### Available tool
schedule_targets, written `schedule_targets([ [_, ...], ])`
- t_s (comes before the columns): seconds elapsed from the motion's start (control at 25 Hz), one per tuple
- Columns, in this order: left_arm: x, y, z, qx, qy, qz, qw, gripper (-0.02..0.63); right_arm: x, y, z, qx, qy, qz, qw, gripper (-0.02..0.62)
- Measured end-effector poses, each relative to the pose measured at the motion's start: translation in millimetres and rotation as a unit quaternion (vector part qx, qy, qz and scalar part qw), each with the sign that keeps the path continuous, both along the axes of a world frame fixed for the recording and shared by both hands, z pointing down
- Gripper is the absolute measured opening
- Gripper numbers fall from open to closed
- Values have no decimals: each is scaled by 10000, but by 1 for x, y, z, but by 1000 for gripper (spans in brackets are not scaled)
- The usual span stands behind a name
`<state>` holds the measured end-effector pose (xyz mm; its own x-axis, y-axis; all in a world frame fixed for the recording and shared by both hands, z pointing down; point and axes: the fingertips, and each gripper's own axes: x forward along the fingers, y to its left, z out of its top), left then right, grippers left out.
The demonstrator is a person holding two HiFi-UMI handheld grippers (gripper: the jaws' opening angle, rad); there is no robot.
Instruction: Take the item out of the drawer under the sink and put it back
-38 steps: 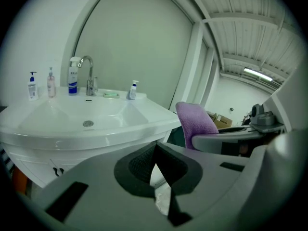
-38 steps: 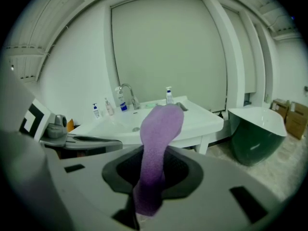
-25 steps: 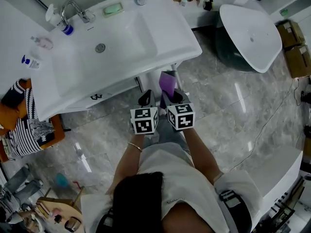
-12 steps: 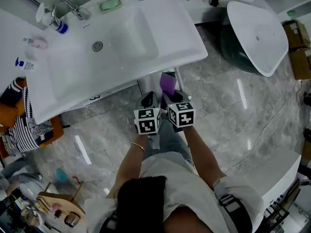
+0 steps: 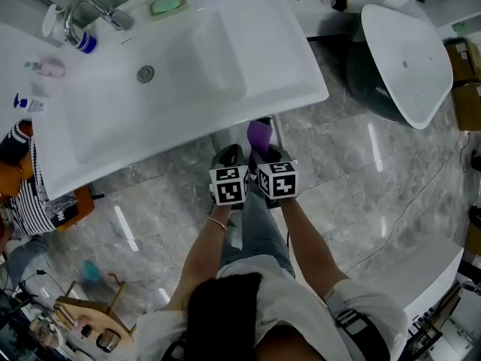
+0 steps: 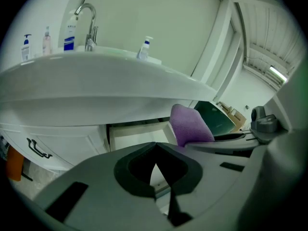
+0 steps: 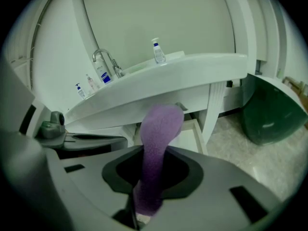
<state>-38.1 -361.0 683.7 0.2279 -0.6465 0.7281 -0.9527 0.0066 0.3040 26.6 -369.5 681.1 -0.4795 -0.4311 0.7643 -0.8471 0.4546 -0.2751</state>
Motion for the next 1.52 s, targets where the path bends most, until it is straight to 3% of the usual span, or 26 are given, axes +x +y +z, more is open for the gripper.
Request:
schedule_targets([
  [0.28, 6, -12, 33, -126, 150, -167, 9997, 3, 12, -15, 32, -134, 53, -83, 9999, 98],
  [0.84, -6, -28, 85, -399, 79, -280, 9988, 3, -9, -37, 97, -404, 118, -444, 9981, 98],
  [1.04, -6, -29, 103, -612, 137, -494, 9968, 3, -13, -40, 119, -514, 271, -698, 9959, 98],
  [1.52, 5, -30, 132, -968, 369, -459, 9936, 3, -14, -51, 156, -917, 249, -600, 9937, 101],
])
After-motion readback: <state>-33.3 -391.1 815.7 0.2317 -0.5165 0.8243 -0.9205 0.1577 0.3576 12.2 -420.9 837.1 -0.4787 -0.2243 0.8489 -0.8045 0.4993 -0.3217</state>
